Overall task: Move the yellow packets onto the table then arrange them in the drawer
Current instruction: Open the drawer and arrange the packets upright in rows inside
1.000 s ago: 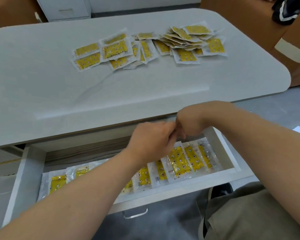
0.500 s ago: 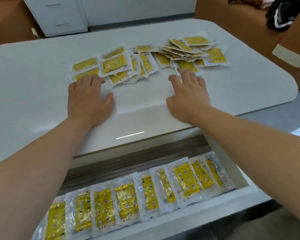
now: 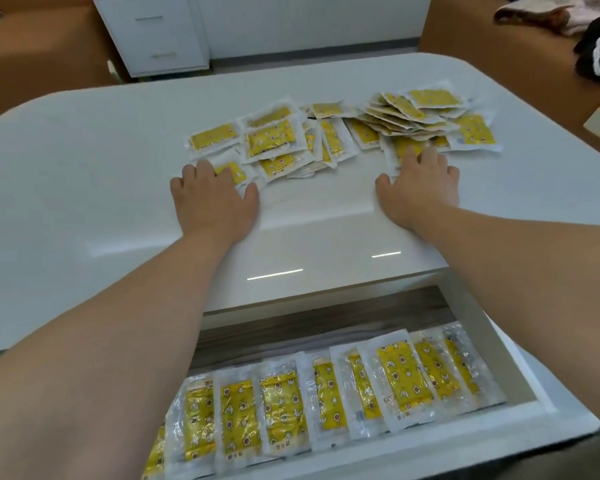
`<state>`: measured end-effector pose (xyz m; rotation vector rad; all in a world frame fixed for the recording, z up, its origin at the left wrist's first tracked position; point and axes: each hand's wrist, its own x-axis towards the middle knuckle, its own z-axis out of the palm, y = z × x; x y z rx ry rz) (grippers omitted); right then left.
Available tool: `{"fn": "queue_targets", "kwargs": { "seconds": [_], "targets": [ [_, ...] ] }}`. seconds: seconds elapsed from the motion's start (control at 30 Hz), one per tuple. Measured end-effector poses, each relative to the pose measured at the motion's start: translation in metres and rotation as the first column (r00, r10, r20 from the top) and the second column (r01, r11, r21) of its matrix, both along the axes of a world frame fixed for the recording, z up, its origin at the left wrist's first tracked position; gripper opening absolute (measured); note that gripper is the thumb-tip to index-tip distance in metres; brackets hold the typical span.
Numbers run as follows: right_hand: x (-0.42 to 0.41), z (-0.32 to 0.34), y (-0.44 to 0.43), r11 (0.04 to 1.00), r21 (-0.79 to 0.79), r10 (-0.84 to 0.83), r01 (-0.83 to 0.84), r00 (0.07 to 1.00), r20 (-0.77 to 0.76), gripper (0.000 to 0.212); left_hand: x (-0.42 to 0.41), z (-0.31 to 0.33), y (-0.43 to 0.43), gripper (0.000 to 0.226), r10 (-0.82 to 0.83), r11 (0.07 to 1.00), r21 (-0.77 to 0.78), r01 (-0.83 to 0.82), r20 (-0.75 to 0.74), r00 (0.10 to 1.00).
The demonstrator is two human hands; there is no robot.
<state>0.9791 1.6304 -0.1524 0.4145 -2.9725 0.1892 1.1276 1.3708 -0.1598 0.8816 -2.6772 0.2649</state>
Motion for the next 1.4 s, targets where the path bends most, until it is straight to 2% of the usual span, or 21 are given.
{"fn": "queue_targets", "kwargs": {
  "seconds": [0.07, 0.13, 0.3, 0.4, 0.5, 0.57, 0.63, 0.7, 0.77, 0.87, 0.97, 1.07, 1.17, 1.23, 1.3, 1.4],
  "targets": [
    [0.0, 0.0, 0.0, 1.0, 0.027, -0.009, 0.009, 1.0, -0.015, 0.066, 0.001, 0.002, 0.001, 0.058, 0.011, 1.0, -0.005, -0.01, 0.014, 1.0],
    [-0.002, -0.001, 0.001, 1.0, -0.016, 0.014, -0.014, 0.999, -0.042, 0.061, 0.002, 0.005, 0.005, 0.056, 0.02, 1.0, 0.011, -0.02, 0.037, 0.999],
    [0.006, 0.005, 0.003, 0.991, -0.099, 0.089, -0.092, 0.995, -0.036, 0.046, 0.011, 0.02, 0.023, 0.044, 0.02, 0.948, 0.318, -0.007, -0.038, 0.999],
    [0.024, 0.008, 0.009, 0.978, -0.132, 0.154, -0.164, 0.985, -0.077, 0.034, 0.028, 0.031, 0.034, 0.03, 0.038, 0.963, 0.264, -0.051, 0.054, 0.998],
    [0.053, 0.01, 0.017, 0.952, -0.212, 0.225, -0.222, 0.974, -0.012, 0.024, 0.057, 0.037, 0.05, 0.025, -0.006, 0.986, 0.166, -0.031, 0.218, 0.976],
    [0.077, 0.012, 0.021, 0.937, -0.255, 0.256, -0.237, 0.966, 0.044, 0.024, 0.08, 0.039, 0.061, 0.026, -0.061, 0.992, 0.125, 0.03, 0.251, 0.966],
    [0.1, 0.015, 0.024, 0.931, -0.279, 0.276, -0.237, 0.955, 0.111, 0.031, 0.105, 0.039, 0.07, 0.031, -0.122, 0.979, 0.183, 0.086, 0.196, 0.973],
    [0.114, 0.022, 0.023, 0.941, -0.292, 0.238, -0.173, 0.949, 0.205, 0.048, 0.126, 0.037, 0.077, 0.031, -0.15, 0.956, 0.265, 0.122, 0.088, 0.985],
    [0.116, 0.032, 0.02, 0.971, -0.224, 0.149, -0.079, 0.938, 0.313, 0.068, 0.138, 0.035, 0.082, 0.031, -0.132, 0.935, 0.334, 0.118, 0.02, 0.991],
    [0.112, 0.038, 0.019, 0.99, -0.136, 0.095, -0.045, 0.916, 0.39, 0.082, 0.14, 0.031, 0.087, 0.031, -0.092, 0.91, 0.406, 0.082, 0.006, 0.996],
    [0.114, 0.039, 0.025, 0.962, -0.271, 0.151, -0.02, 0.87, 0.469, 0.092, 0.139, 0.03, 0.091, 0.028, -0.094, 0.873, 0.478, 0.094, -0.022, 0.995],
    [0.117, 0.043, 0.031, 0.924, -0.377, 0.244, -0.059, 0.851, 0.466, 0.097, 0.139, 0.032, 0.089, 0.03, -0.1, 0.827, 0.554, 0.097, -0.025, 0.995],
    [0.117, 0.047, 0.036, 0.912, -0.396, 0.284, -0.104, 0.859, 0.427, 0.089, 0.136, 0.036, 0.087, 0.039, -0.101, 0.804, 0.589, 0.087, -0.01, 0.995],
    [0.117, 0.051, 0.04, 0.892, -0.449, 0.275, -0.045, 0.843, 0.463, 0.073, 0.133, 0.039, 0.089, 0.05, -0.072, 0.785, 0.614, 0.087, -0.049, 0.996],
    [0.118, 0.057, 0.043, 0.871, -0.492, 0.294, 0.01, 0.792, 0.536, 0.06, 0.129, 0.041, 0.091, 0.063, -0.054, 0.763, 0.64, 0.093, -0.08, 0.995],
    [0.124, 0.062, 0.052, 0.896, -0.425, 0.395, -0.125, 0.66, 0.639, 0.046, 0.122, 0.045, 0.089, 0.076, -0.018, 0.734, 0.678, 0.024, -0.016, 1.0]
  ]
}}
